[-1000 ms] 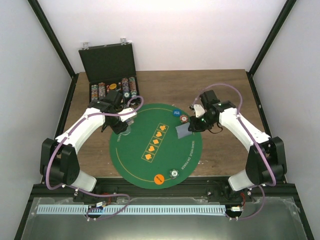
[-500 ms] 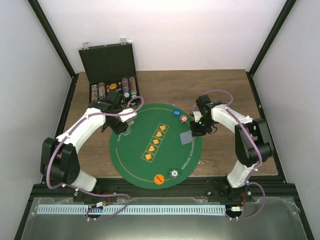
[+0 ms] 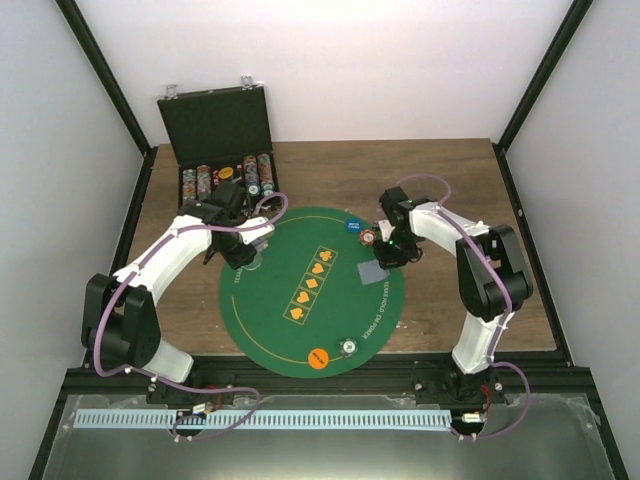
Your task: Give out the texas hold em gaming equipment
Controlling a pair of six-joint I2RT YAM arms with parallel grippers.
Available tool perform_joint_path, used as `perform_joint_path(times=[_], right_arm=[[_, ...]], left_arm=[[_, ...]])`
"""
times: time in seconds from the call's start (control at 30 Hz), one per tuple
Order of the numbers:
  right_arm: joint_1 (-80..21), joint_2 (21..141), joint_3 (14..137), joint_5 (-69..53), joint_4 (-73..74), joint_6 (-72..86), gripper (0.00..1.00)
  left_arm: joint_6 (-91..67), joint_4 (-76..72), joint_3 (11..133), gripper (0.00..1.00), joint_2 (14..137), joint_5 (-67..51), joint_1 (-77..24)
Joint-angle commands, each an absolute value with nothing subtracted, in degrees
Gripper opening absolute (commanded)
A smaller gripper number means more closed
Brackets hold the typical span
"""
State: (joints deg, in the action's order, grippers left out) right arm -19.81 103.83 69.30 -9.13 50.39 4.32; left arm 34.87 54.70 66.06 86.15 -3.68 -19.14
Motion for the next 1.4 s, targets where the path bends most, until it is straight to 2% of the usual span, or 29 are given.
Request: perform_joint_path(times=[0.0, 0.23, 0.5, 0.93, 1.17, 1.37], right_arm=[[-26.20, 100.01, 70.83, -13.23, 55.16, 2.82, 0.01], [-37.94, 90.24, 71.10, -35.28, 50.06, -0.85, 0.01], [-48.66, 97.64, 70.79, -44.38, 44.76, -5.12, 0.01], [-60.52, 110.15, 75.84, -36.07, 47.98, -14.19, 0.01], [-62.12, 115.17, 79.63, -27.14, 46.62, -13.88, 0.01], [-65.05, 115.93, 80.83, -20.43, 46.43, -15.68, 0.05]], left_arm=[[34.90, 54.32, 66.09, 0.39, 86.35, -3.62, -18.85], [34.90, 54.19, 66.19, 0.39, 86.66, -3.69, -18.81], [34.89, 54.25, 65.63, 0.39, 85.79, -3.19, -18.73], [34.40, 53.84, 65.59, 0.39, 85.78, -2.26, -17.32], [34.44, 53.86, 65.57, 0.39, 85.78, -2.20, -17.31], [34.52, 53.79, 65.57, 0.39, 85.87, -2.30, -17.31]])
